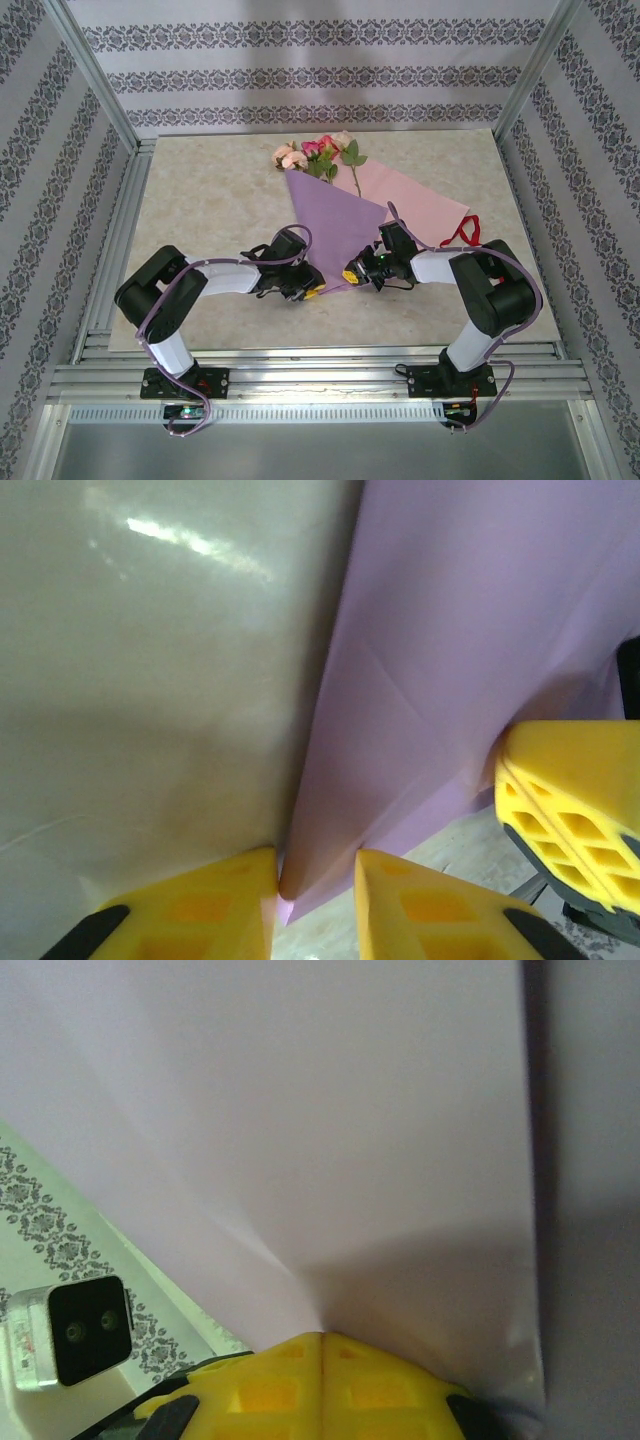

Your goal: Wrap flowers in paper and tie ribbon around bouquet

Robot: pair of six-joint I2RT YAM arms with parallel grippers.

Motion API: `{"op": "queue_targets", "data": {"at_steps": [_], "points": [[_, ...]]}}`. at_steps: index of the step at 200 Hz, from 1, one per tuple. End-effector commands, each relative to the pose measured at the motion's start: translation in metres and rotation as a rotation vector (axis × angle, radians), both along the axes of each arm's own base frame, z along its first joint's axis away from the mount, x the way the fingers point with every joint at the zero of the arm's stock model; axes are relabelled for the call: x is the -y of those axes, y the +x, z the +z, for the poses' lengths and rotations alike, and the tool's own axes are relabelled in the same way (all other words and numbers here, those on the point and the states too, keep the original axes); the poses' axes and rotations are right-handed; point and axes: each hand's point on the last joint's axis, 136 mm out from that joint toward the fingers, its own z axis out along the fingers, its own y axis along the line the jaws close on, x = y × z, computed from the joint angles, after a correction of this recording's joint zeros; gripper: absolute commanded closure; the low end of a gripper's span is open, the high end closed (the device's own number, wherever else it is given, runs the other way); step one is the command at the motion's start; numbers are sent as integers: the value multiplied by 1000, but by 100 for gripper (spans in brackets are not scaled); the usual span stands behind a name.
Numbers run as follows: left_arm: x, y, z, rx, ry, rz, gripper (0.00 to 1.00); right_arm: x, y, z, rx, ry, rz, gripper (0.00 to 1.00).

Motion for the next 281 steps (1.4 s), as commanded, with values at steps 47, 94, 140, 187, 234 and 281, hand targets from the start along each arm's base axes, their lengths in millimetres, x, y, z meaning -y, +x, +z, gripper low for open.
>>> {"op": "queue_targets", "data": {"at_steps": [47,94,140,187,234,281], "points": [[17,2,5,29,-28,-28,97,50,-35,-69,-162,-276,-78,95],[19,10,26,66,-13,-48,100,49,-26,-23,-72,-256,-114,79],[23,6,36,60,-28,-75,100,43,-30,21,-42,-160,-261,52],[26,7,40,65,-38,-95,100,7,-38,23,-55,-50,-349,36],[27,7,44,70,-46,-96,100,-11,-21,24,1,37,-471,35],[28,7,44,68,-57,-91,100,-27,-18,25,16,83,-547,43]]}}
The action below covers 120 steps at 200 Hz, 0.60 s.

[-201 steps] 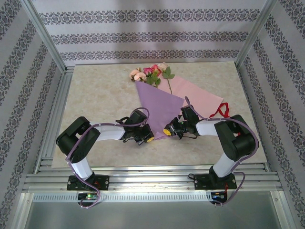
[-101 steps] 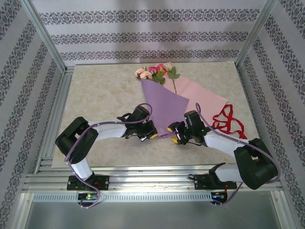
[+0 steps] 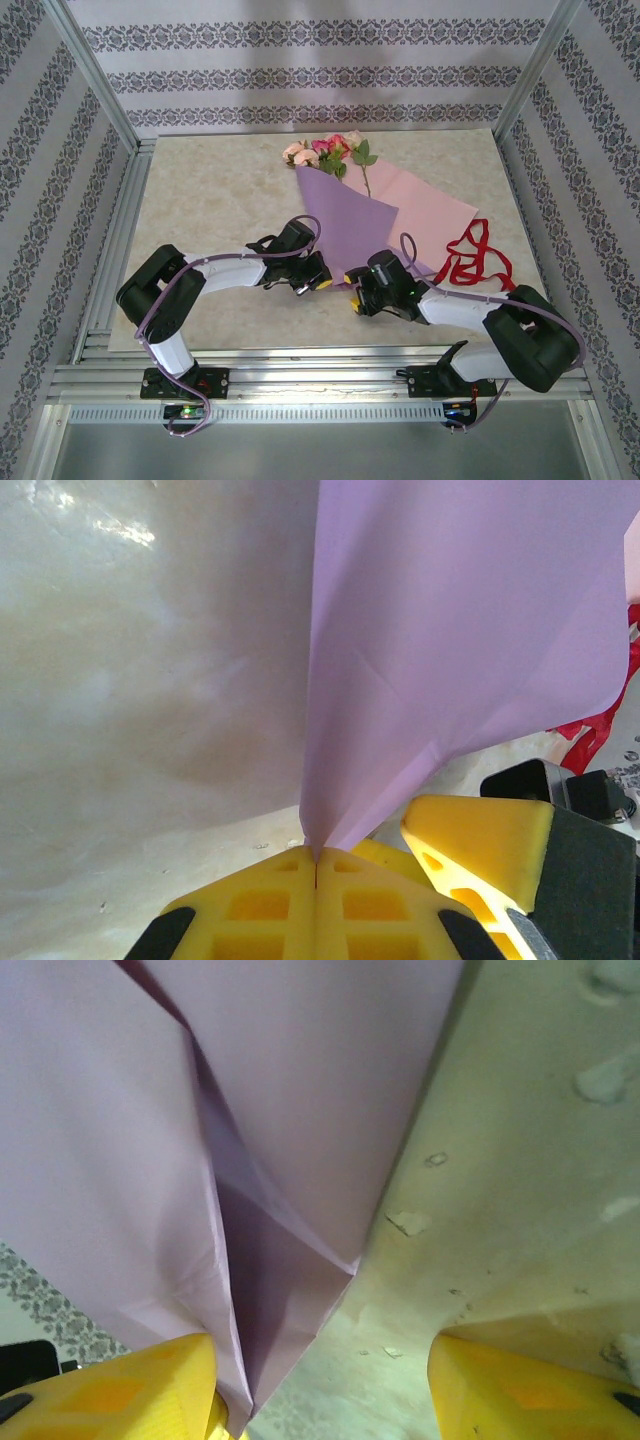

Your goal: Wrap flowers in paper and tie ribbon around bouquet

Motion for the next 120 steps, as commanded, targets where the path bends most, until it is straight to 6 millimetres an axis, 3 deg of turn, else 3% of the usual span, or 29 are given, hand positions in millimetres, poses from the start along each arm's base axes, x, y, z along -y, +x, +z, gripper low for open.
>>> {"op": "queue_targets", "data": {"at_steps": [1,33,67,120], "points": [[5,-2,14,21,-24,-18,100,-26,30,16,137,123,-112,43],[5,-2,16,20,-31,-16,100,-29,32,27,164,143,-164,42],[3,-1,16,17,-36,-5,100,-19,27,41,157,89,-181,40],[3,5,22,27,-46,3,100,-17,13,29,98,64,-182,40]]}}
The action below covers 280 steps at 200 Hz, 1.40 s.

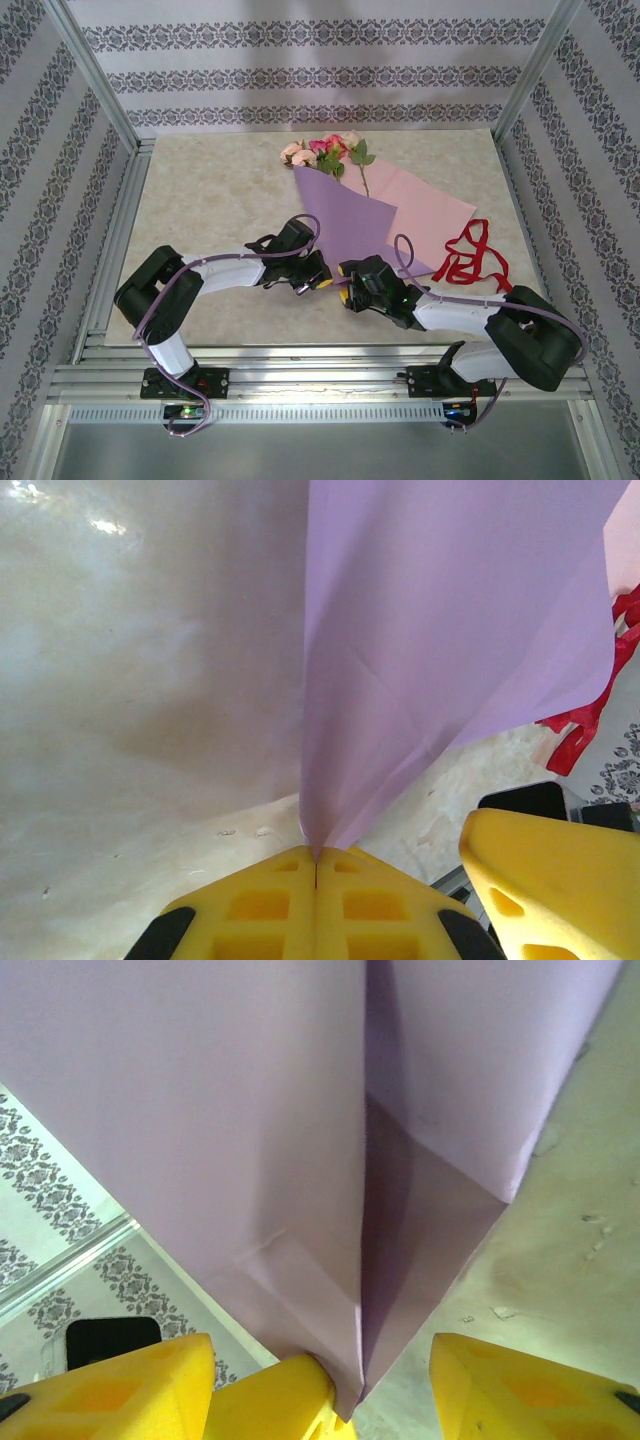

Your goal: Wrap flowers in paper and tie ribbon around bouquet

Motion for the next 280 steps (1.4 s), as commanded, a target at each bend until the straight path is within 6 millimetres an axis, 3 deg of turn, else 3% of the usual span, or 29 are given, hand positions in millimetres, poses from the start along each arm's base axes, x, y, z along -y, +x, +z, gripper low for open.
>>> {"op": "queue_targets", "data": {"at_steps": [1,40,100,120,149,158,181,205,249,280], "points": [[3,4,16,17,-35,1,100,0,0,3,-11,5,-39,40],[2,3,16,13,-39,3,100,-8,8,-2,1,37,-63,41],[1,4,20,13,-51,11,100,-9,17,-5,15,34,-101,59],[1,5,20,12,-59,17,100,-11,19,-4,22,35,-100,72],[-2,7,24,16,-62,34,100,-9,17,-5,18,21,-97,100],[-4,9,26,19,-69,46,99,-7,16,-6,13,14,-99,100],[-14,18,32,31,-78,92,71,-5,14,-5,14,8,-102,100],[-25,26,34,39,-85,151,55,-5,14,-4,16,11,-101,100],[-14,42,23,39,-149,160,52,-4,13,-3,20,15,-103,100],[-8,53,11,47,-148,152,57,-6,14,-1,23,20,-98,100]]}}
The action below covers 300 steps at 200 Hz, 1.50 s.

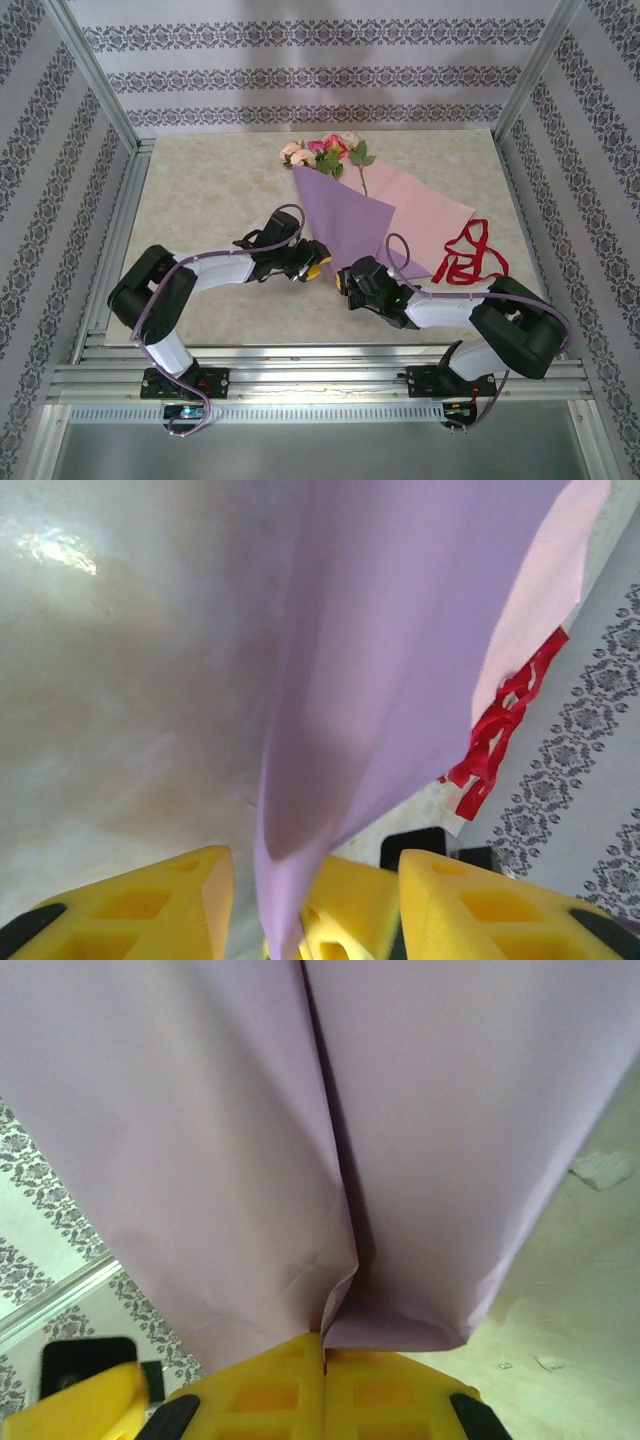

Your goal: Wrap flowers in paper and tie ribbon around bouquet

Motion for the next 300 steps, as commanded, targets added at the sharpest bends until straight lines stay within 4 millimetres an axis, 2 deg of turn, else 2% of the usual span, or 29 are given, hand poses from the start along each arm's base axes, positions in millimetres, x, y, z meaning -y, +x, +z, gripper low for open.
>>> {"op": "queue_targets", "data": {"at_steps": [1,9,17,39,46,60,81,90,114,161,177,195,216,233,244,256,280,300], "points": [[8,17,1,38,-38,2,57,0,1,5,-10,30,-47,100],[9,21,0,42,-40,2,61,0,2,5,-8,31,-46,100],[10,25,-1,51,-43,5,69,-1,1,5,-9,30,-42,100],[7,34,-2,82,-40,18,97,0,-1,5,-12,24,-36,100],[5,36,-3,87,-39,23,100,-1,-1,5,-14,23,-33,100],[0,40,-6,96,-35,35,98,-1,-3,4,-15,20,-29,100],[-8,48,-9,109,-37,48,77,-2,-5,2,-17,19,-23,100],[-12,53,-10,117,-35,54,71,-3,-6,2,-17,21,-23,100],[-17,67,-16,134,-28,56,67,-3,-5,3,-11,26,-27,100],[-14,91,-17,183,-73,63,69,-1,-6,4,-9,35,-34,100],[-12,96,-15,202,-86,60,89,0,-8,4,-11,32,-30,100],[-14,102,-15,213,-90,70,100,3,-11,3,-16,29,-27,100],[-21,107,-15,217,-73,81,98,7,-13,2,-14,18,-28,100],[-27,110,-16,211,-58,86,76,8,-13,2,-12,19,-29,100],[-30,113,-17,211,-60,91,70,6,-12,3,-8,23,-27,100],[-35,119,-19,211,-61,101,70,5,-12,4,-7,24,-19,100],[-37,135,-22,221,-80,99,77,1,-12,4,-8,32,-7,100],[-40,147,-24,230,-86,102,91,1,-13,3,-12,32,-6,100]]}}
